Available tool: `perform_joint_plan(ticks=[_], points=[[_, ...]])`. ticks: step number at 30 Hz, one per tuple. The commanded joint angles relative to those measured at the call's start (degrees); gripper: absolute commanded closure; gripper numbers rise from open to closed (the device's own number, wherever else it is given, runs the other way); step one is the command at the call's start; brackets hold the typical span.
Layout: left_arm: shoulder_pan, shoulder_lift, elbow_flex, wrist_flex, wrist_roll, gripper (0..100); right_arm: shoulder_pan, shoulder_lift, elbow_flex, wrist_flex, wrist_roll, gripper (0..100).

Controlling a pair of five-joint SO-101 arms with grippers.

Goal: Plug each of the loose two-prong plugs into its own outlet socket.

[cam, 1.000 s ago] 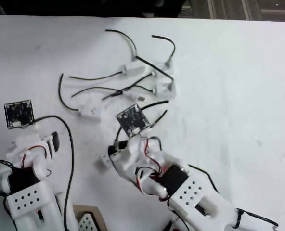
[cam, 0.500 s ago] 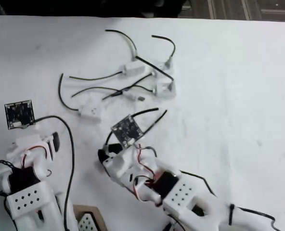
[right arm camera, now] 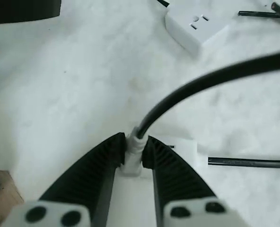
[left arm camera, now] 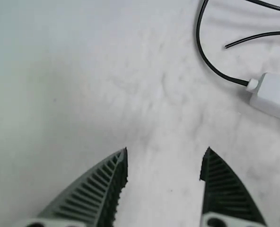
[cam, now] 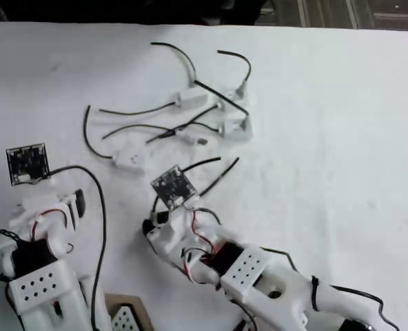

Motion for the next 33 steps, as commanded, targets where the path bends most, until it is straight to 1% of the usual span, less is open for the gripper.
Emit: perform_joint_plan(ticks=[1,5,19,26,33], points=[[0.04,-0.48,-0.44,-0.62,0.26,74,2.42,0.04,-2.55,-2.68,0.00,98.1],[0.04,-0.48,-0.44,-0.62,0.26,74,2.86,0.04,-2.55,-3.74,1.58,98.1],[-0.22,-0.48,-0.44,-0.62,0.26,74,2.77,0.22,-1.23,-4.70,1.93,98.1],[-0.22,-0.48,-0.44,-0.62,0.26,74,2.95,8.66,-1.67,-9.54,2.02,98.1],[-0.31,-0.48,-0.35,-0.53,0.18,74,2.77,9.01,-2.46,-6.29,2.02,98.1]])
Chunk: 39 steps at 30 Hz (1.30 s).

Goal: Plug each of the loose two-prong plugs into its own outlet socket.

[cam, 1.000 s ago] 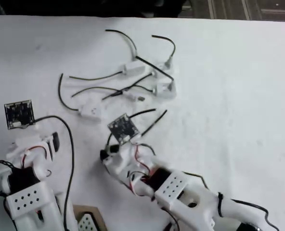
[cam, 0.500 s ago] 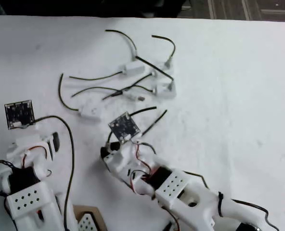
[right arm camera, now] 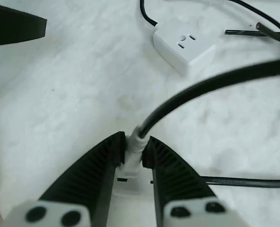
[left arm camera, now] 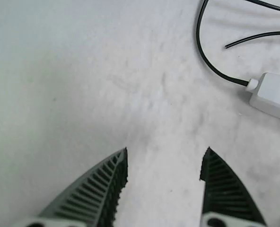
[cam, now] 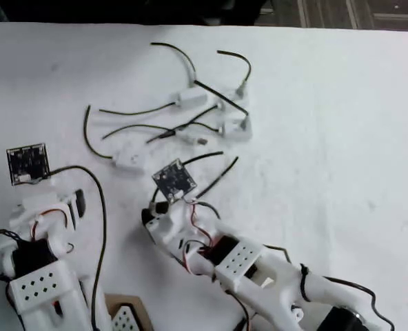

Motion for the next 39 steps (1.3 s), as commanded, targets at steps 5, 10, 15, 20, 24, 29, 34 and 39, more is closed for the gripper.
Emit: perform_joint_plan(ticks=[5,10,15,20,24,29,34,39], points=[[-0.31,-0.48,-0.35,-0.53,0.18,74,0.40,0.40,-1.32,4.44,0.44,98.1],[-0.31,-0.48,-0.35,-0.53,0.18,74,0.40,-2.42,-1.32,7.34,0.44,98.1],[-0.31,-0.48,-0.35,-0.62,0.18,74,0.40,-6.11,-1.05,10.24,0.44,98.1],[-0.31,-0.48,-0.35,-0.62,0.18,74,0.40,-2.51,-1.32,9.27,0.44,98.1],[-0.31,-0.48,-0.35,-0.62,0.18,74,0.31,0.66,-1.32,6.20,0.44,98.1],[-0.31,-0.48,-0.35,-0.62,0.18,74,-4.00,1.19,-1.05,7.69,0.44,98.1],[-0.31,-0.48,-0.35,-0.62,0.09,74,-4.09,1.71,-1.23,9.80,6.42,98.1],[-0.31,-0.48,-0.35,-0.62,0.09,74,-1.01,1.71,-0.97,10.86,12.92,98.1]])
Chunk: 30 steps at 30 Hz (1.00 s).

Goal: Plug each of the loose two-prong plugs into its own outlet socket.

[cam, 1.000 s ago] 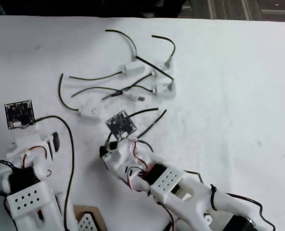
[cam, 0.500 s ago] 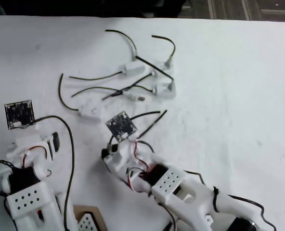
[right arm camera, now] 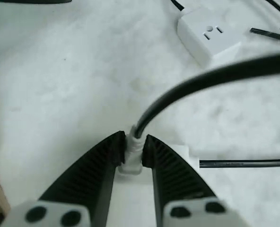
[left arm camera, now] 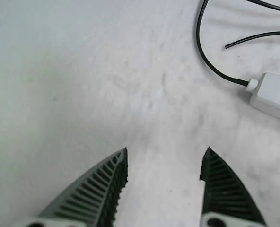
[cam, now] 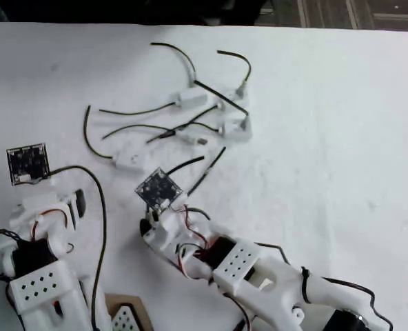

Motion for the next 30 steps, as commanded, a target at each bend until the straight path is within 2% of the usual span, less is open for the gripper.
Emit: perform_joint_plan(ticks=[1,6,14,25,30], points=[[-0.31,-0.48,-0.35,-0.62,0.09,74,2.51,1.36,0.62,2.77,4.66,98.1],[-0.31,-0.48,-0.35,-0.62,0.09,74,6.46,1.36,0.70,3.03,9.85,98.1],[-0.31,-0.48,-0.35,-0.62,0.09,74,4.79,1.10,1.93,3.03,16.53,98.1],[-0.31,-0.48,-0.35,-0.62,0.09,74,3.12,-1.10,1.49,11.12,16.79,98.1],[-0.31,-0.48,-0.35,-0.62,0.09,74,3.21,-1.63,1.32,11.38,16.79,98.1]])
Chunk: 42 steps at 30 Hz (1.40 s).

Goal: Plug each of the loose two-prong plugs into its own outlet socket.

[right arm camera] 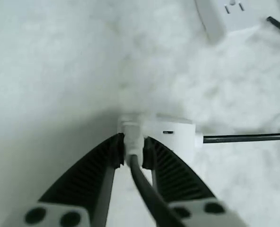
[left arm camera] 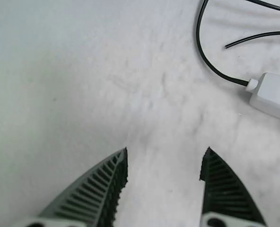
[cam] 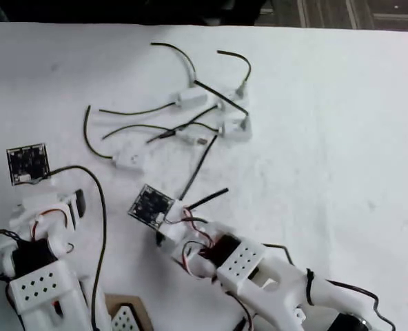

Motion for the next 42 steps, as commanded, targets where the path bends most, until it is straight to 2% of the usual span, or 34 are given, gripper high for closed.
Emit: perform_joint_plan(ticks=[1,6,12,21,27,33,42], points=[[-0.31,-0.48,-0.35,-0.62,0.09,74,-0.04,0.13,0.09,1.36,0.35,98.1],[-0.31,-0.48,-0.35,-0.62,0.09,74,-0.04,0.22,-1.93,2.33,0.44,98.1],[-0.31,-0.48,-0.35,-0.62,0.09,74,-0.13,0.48,-6.59,9.19,0.44,98.1],[-0.31,-0.48,-0.35,-0.62,0.09,74,-0.22,15.34,-12.75,9.45,0.09,98.1],[-0.31,-0.48,-0.35,-0.62,0.09,74,0.13,16.57,-13.54,9.80,0.09,98.1],[-0.31,-0.48,-0.35,-0.62,0.09,74,6.99,16.57,-14.51,9.36,0.35,98.1],[-0.31,-0.48,-0.35,-0.62,0.00,74,22.73,17.01,-19.69,9.19,0.44,98.1]])
